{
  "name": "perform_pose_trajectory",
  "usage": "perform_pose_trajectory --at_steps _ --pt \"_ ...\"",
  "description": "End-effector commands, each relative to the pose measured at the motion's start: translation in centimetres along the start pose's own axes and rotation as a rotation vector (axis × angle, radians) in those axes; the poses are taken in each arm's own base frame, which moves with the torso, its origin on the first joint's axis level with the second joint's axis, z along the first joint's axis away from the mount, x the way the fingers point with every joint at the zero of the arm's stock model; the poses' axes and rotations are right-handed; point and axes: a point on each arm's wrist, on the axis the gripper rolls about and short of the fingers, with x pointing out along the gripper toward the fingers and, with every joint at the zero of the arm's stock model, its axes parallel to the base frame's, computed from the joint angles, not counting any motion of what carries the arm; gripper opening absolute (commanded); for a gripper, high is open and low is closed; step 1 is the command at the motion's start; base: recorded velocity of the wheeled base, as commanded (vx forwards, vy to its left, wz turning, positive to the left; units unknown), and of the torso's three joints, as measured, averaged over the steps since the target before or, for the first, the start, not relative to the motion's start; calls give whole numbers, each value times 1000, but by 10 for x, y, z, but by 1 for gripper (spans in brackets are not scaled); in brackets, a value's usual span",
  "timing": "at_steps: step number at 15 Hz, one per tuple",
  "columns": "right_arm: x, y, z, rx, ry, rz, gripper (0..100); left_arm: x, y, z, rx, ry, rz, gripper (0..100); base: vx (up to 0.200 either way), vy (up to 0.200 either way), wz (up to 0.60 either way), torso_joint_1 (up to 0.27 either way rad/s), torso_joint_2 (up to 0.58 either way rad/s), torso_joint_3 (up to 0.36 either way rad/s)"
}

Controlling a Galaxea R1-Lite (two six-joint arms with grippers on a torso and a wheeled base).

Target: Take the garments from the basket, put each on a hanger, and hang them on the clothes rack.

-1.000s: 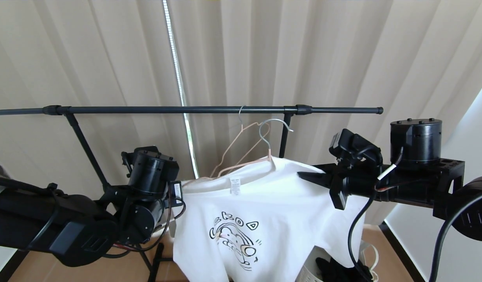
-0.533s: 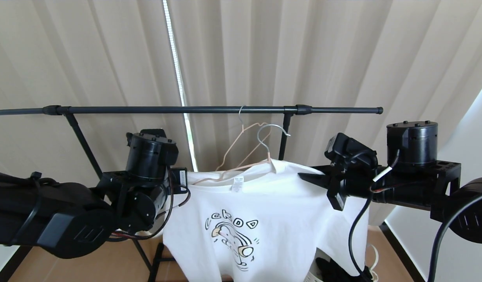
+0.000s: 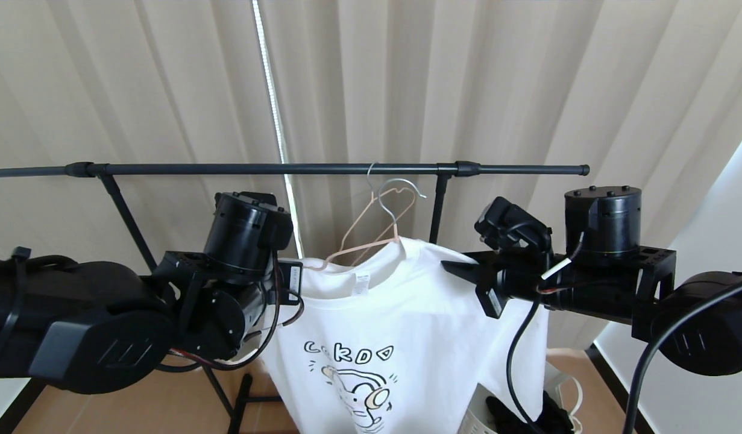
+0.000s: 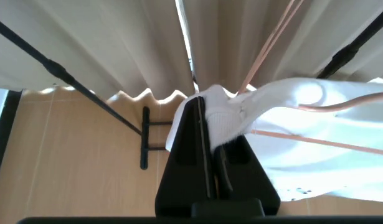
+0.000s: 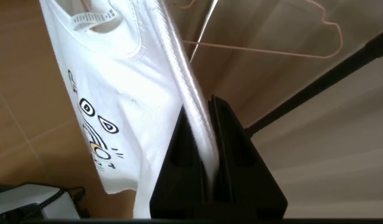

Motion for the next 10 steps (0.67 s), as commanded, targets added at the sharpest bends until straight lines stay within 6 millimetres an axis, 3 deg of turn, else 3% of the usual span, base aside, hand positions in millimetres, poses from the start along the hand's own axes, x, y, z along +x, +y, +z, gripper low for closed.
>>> perform_pose_trajectory --at_steps 1,7,10 --pt "8 9 2 4 2 24 0 -11 -4 10 0 -19 -27 0 0 0 0 0 0 0" --pt "18 25 2 22 14 73 0 -21 -14 15 8 -39 -68 0 0 0 0 0 0 0" --pt "27 21 1 19 45 -37 0 -26 -11 23 -2 -49 -68 0 0 0 0 0 0 0"
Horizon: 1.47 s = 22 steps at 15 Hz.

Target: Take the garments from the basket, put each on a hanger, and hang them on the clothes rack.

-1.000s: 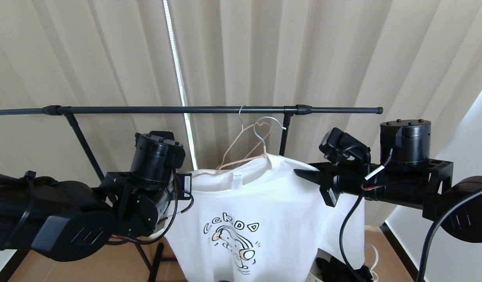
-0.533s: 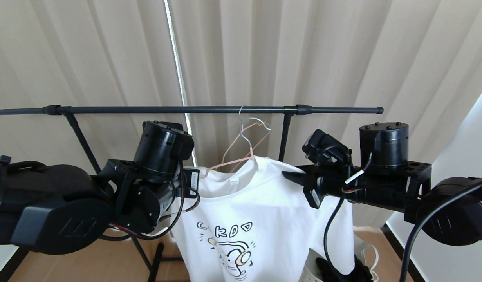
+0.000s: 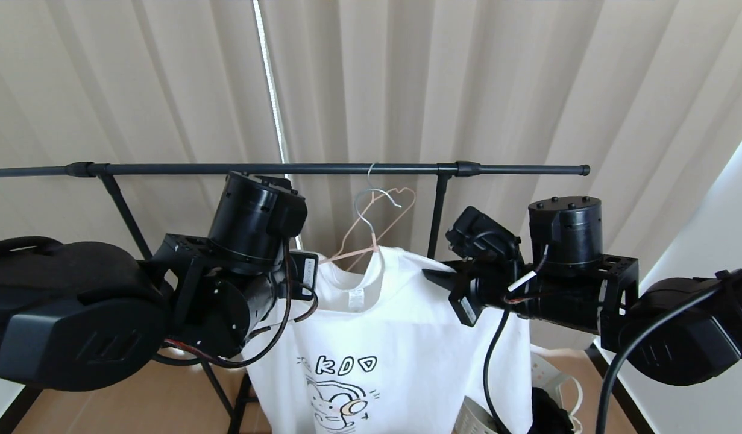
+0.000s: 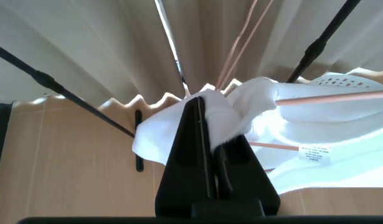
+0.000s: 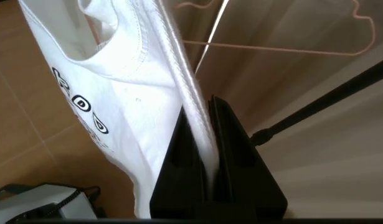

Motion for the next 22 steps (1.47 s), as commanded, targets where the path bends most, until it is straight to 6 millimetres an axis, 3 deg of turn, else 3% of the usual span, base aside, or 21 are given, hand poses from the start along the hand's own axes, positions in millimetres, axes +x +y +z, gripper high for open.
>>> perform_pose_trajectory --at_steps 1,3,8,12,18,22 --pt "10 -2 -2 -1 12 -54 0 -4 3 8 -19 -23 -1 0 0 0 0 0 0 0" --pt "13 -4 -2 -5 13 -130 0 -6 4 12 -20 -26 2 0 0 0 0 0 0 0" --pt "16 16 2 -26 11 -132 0 -13 3 26 -11 -13 -4 0 0 0 0 0 0 0" --pt "35 26 -8 -34 4 -113 0 -17 -2 32 -18 -34 -23 0 0 0 0 0 0 0" --pt "45 38 -15 -42 25 -80 0 -28 -8 35 -20 -57 -59 0 0 0 0 0 0 0" --pt "43 36 -3 79 -27 -82 0 -30 -8 35 -25 -59 -64 0 0 0 0 0 0 0"
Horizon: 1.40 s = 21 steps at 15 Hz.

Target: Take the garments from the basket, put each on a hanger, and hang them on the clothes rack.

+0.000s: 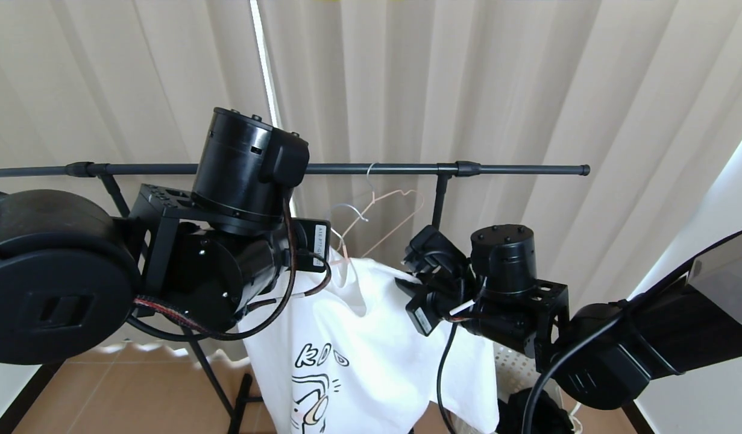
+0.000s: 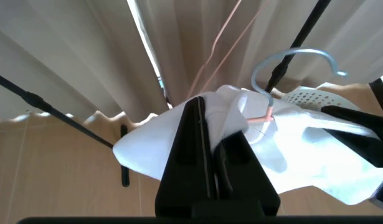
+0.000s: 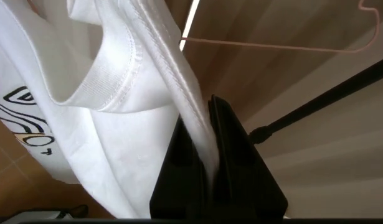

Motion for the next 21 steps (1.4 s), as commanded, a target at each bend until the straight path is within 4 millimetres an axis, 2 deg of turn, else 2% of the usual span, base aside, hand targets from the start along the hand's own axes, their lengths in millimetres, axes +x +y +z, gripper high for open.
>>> perform_pose_trajectory --at_steps 1,6,12,15,21 --pt "-1 -1 8 27 -45 -6 0 -1 0 0 -1 -2 -1 0 0 0 0 0 0 0" --pt "-4 -4 21 83 -153 -20 0 -1 1 0 -2 -3 0 0 0 0 0 0 0 0" --pt "-3 -6 31 153 -190 -15 0 -6 4 -2 29 -3 -3 0 0 0 0 0 0 0" --pt "-3 -6 31 159 -188 -14 0 -9 6 -2 111 -7 -2 0 0 0 0 0 0 0" --pt "-12 6 33 147 -192 15 0 -12 13 -1 397 -18 11 0 0 0 0 0 0 0"
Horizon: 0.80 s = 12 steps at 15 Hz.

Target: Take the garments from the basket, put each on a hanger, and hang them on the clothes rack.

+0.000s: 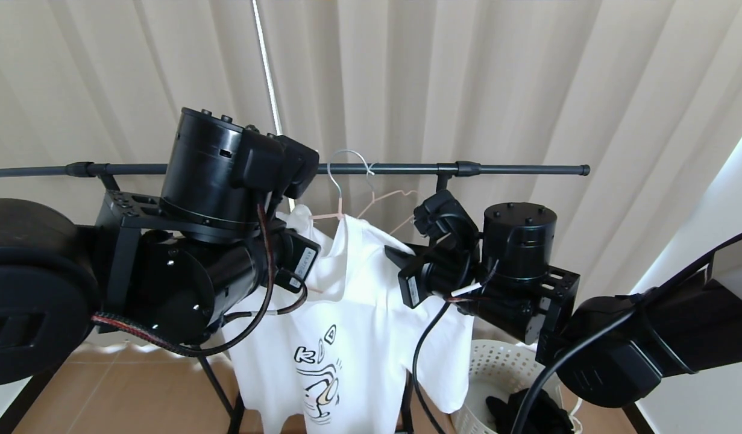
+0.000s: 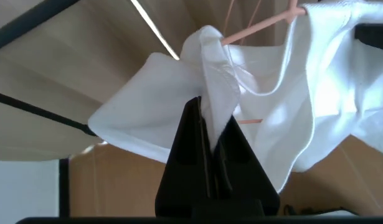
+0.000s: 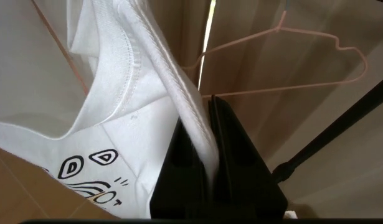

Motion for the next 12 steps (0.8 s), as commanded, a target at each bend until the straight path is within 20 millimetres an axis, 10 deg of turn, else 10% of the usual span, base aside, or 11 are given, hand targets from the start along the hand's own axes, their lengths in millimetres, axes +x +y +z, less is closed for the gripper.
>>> perform_pose_trajectory --at_steps 1,12 --pt "-5 5 1 -6 -1 13 0 0 8 2 26 -17 22 0 0 0 0 0 0 0" --pt "-1 6 9 -7 -24 6 0 -5 10 -19 155 -113 58 0 0 0 0 0 0 0"
